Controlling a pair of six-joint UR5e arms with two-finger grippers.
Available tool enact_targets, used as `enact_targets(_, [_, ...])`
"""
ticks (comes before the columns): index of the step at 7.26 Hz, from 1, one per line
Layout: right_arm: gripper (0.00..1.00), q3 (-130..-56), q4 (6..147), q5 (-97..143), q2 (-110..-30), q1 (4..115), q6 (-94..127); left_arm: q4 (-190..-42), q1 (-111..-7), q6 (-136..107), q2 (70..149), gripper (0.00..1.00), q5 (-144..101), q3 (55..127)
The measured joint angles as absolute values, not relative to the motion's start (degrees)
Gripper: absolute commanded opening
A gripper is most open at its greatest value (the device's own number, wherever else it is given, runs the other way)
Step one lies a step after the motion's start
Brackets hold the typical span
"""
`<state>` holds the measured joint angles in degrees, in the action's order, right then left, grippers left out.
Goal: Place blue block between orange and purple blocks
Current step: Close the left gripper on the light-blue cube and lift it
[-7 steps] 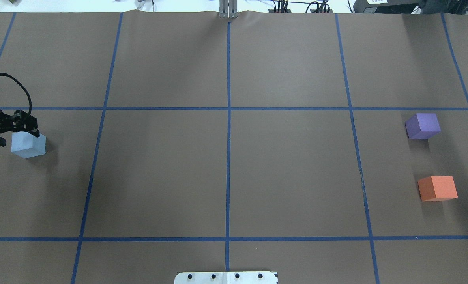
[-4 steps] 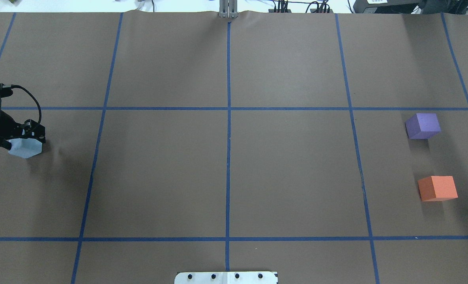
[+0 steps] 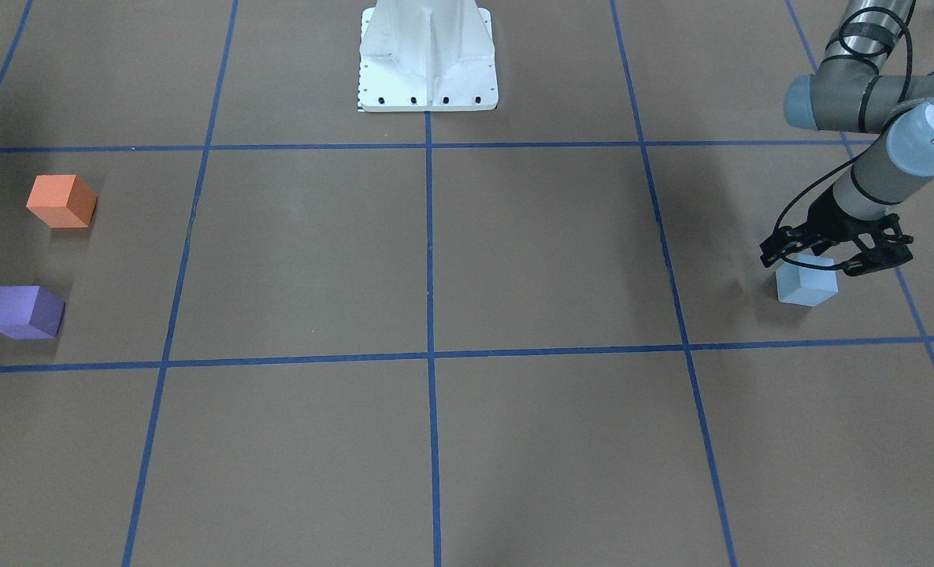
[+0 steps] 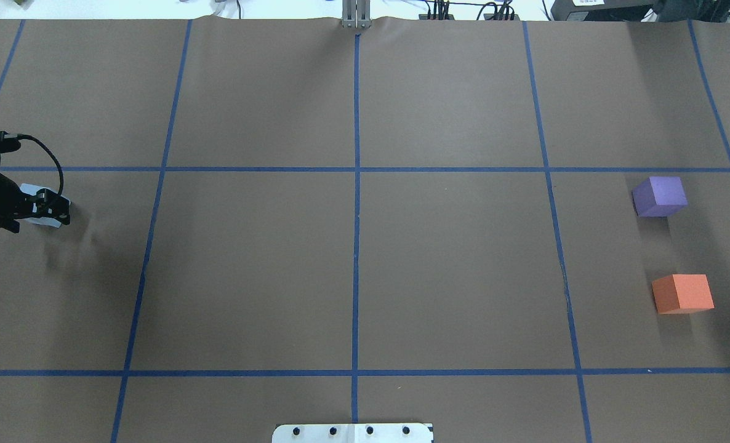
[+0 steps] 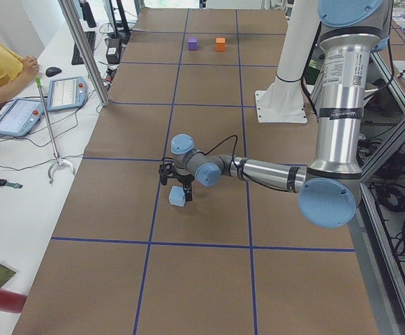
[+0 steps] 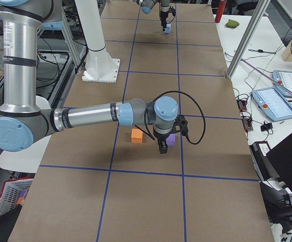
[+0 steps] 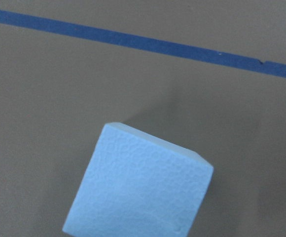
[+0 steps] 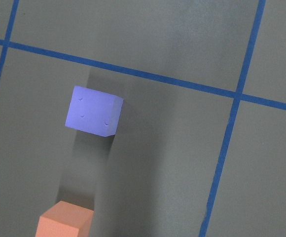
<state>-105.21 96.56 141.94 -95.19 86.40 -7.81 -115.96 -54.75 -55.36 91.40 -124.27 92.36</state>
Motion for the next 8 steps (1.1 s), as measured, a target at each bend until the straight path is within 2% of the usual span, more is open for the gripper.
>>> enact_targets(5, [1.00, -105.2, 96.6, 143.5, -95.9, 86.4, -7.6, -115.7, -58.1, -41.2, 91.4, 0.98, -123.9, 90.1])
enact_targets(7, [1.00, -105.3, 96.6, 143.7, -96.1, 86.4, -7.6, -116.0, -58.0, -39.7, 94.9, 0.98, -123.3, 87.9])
enact_targets(8, [1.00, -105.4, 96.6, 143.7, -96.1, 86.4, -7.5, -116.1, -58.0, -37.4, 96.6, 0.94, -122.1, 87.1])
